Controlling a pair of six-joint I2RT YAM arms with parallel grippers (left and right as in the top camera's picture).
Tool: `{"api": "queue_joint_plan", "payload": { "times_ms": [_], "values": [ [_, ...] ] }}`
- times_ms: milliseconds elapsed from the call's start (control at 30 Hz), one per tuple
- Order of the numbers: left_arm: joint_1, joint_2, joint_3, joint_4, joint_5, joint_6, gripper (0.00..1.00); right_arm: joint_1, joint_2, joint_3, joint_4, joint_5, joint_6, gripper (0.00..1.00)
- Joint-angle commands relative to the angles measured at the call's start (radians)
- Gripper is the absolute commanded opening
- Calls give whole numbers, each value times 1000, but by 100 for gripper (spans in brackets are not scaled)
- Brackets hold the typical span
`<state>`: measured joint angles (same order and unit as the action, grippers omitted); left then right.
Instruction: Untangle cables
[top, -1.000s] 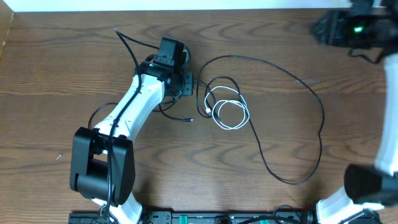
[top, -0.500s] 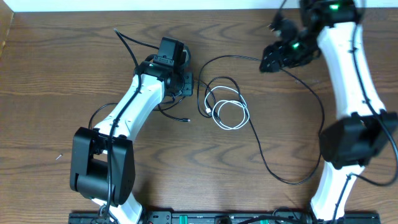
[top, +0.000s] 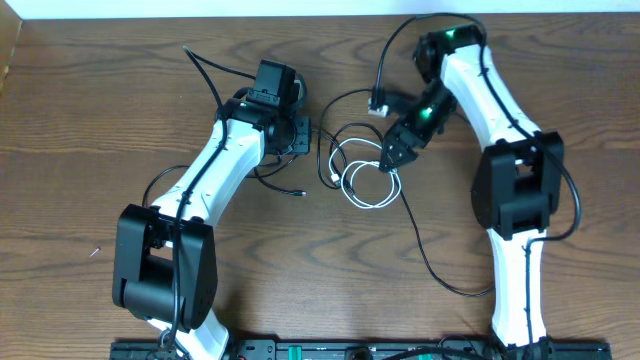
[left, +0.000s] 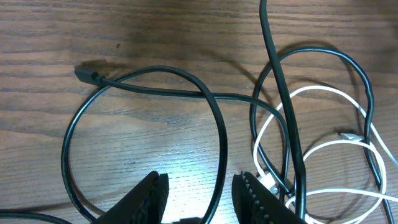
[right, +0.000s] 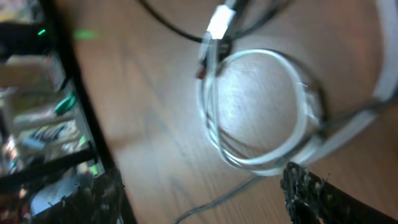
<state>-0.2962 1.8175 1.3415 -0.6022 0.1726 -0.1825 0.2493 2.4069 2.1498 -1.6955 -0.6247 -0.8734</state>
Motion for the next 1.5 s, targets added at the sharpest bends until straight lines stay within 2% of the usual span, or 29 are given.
{"api": "queue_joint_plan", "payload": {
  "times_ms": [0,333,433,567,633,667,700,833,1033,1233,1467],
  "values": [
    [5,-19,22,-3,-17,6,39,21,29,-5,-6,-90,-131,80],
    [5,-19,21,-3,-17,6,39,76,34,-42,57,-32,-105,79],
    [5,-19,20,-3,-17,6,39,84,34,-81,132,-19,-41,73],
    [5,-19,20,-3,-17,6,39,85,34,-146,230,6,35,52],
    [5,-19,20,-3,-17,6,39,84,34,-153,238,6,71,29],
    [5,-19,20,-3,-17,6,39,83,34,-152,238,6,87,11],
    [5,-19,20,-3,-17,6,39,80,28,-144,233,5,112,2],
    [5,-19,20,-3,-17,6,39,64,-5,-66,184,-9,184,1],
    [5,-19,20,-3,-17,6,40,5,-164,108,171,-41,319,1],
    [5,-19,20,-3,-17,6,40,-106,-385,253,235,-40,514,1],
    [5,-19,20,-3,-17,6,39,-296,-620,269,354,-39,665,1]
  ]
}}
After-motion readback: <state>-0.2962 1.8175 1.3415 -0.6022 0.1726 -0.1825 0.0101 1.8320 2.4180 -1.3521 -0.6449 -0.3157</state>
